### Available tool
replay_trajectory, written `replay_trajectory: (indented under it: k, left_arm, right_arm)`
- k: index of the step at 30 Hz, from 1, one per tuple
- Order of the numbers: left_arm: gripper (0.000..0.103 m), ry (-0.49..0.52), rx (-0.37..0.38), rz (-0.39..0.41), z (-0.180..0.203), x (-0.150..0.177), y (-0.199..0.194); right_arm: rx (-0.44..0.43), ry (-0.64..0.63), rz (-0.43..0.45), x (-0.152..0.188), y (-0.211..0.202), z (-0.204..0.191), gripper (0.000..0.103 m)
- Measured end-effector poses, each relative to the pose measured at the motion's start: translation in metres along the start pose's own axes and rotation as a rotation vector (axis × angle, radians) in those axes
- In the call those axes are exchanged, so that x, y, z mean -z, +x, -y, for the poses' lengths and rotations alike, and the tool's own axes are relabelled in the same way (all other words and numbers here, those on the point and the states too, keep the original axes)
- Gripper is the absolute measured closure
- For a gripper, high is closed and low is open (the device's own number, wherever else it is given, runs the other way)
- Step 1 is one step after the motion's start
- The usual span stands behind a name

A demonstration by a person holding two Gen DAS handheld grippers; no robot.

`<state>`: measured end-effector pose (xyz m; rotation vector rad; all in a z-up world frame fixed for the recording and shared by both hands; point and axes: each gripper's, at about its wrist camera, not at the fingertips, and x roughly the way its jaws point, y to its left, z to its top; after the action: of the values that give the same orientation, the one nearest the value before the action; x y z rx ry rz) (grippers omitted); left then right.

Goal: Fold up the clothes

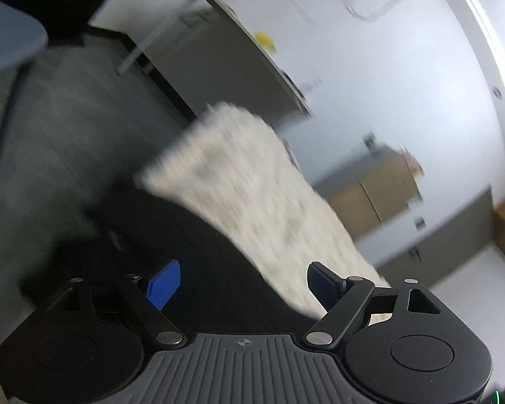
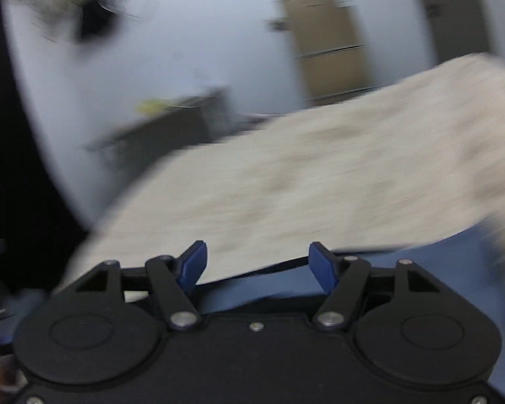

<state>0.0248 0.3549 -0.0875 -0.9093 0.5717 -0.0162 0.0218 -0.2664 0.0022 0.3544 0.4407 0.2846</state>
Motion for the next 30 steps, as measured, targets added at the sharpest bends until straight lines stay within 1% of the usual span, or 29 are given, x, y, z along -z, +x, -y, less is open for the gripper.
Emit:
replay_trajectory:
  k: [1, 2, 3, 4, 6, 8, 9, 11, 12, 13, 14, 15, 16, 18, 20, 25, 30]
  left_arm:
    - [0.021, -0.013, -0.043, -0.024, -0.008, -0.013, 0.009]
    - [0.021, -0.013, -0.066, -0.052, -0.012, -0.015, 0.014]
    - [0.021, -0.014, -0.088, -0.08, -0.016, -0.017, 0.02]
    - [0.021, -0.029, -0.122, -0.114, -0.024, -0.019, 0.028]
    - [0.021, -0.119, -0.138, -0.126, -0.039, -0.017, 0.032]
    - [0.02, -0.269, -0.039, -0.123, -0.054, -0.009, 0.033]
    - [0.019, -0.308, -0.009, -0.122, -0.056, -0.006, 0.037]
    - [0.017, -0.333, 0.01, -0.114, -0.058, -0.005, 0.044]
    - [0.018, -0.367, 0.025, -0.089, -0.061, -0.007, 0.049]
    - [0.037, -0.382, 0.041, -0.059, -0.062, -0.01, 0.051]
    - [0.075, -0.383, 0.05, -0.046, -0.063, -0.012, 0.052]
    - [0.095, -0.379, 0.054, -0.04, -0.061, -0.016, 0.054]
    - [0.1, -0.373, 0.057, -0.034, -0.06, -0.021, 0.056]
    - [0.1, -0.314, 0.041, -0.023, -0.05, -0.029, 0.059]
    - [0.101, -0.221, -0.002, -0.034, -0.036, -0.04, 0.065]
    - [0.101, -0.159, -0.006, -0.015, -0.022, -0.055, 0.069]
    - [0.101, 0.008, -0.074, -0.035, 0.007, -0.056, 0.075]
  right_arm:
    - [-0.041, 0.01, -0.02, 0.012, 0.004, -0.011, 0.038]
    - [-0.057, 0.009, -0.069, 0.025, 0.012, -0.017, 0.038]
    - [-0.067, 0.012, -0.099, 0.034, 0.017, -0.023, 0.04]
    - [-0.087, 0.015, -0.104, 0.039, 0.02, -0.027, 0.039]
    - [-0.094, 0.012, -0.084, 0.044, 0.017, -0.03, 0.04]
    - [-0.089, 0.008, -0.061, 0.047, 0.013, -0.032, 0.039]
    - [-0.086, 0.006, -0.049, 0.048, 0.01, -0.033, 0.039]
    - [-0.082, 0.013, -0.032, 0.051, 0.008, -0.034, 0.039]
    - [-0.081, 0.029, -0.03, 0.051, 0.008, -0.032, 0.039]
    - [-0.08, 0.045, -0.028, 0.051, 0.009, -0.03, 0.039]
    - [-0.079, 0.061, -0.027, 0.051, 0.009, -0.028, 0.039]
    - [-0.077, 0.065, -0.028, 0.052, 0.01, -0.028, 0.039]
    - [-0.075, 0.059, -0.031, 0.053, 0.011, -0.029, 0.039]
    - [-0.07, 0.048, -0.038, 0.056, 0.013, -0.031, 0.039]
    - [-0.072, 0.029, -0.04, 0.054, 0.014, -0.03, 0.039]
    - [-0.081, -0.005, -0.05, 0.054, 0.01, -0.031, 0.039]
    - [-0.094, -0.017, -0.053, 0.053, 0.008, -0.038, 0.039]
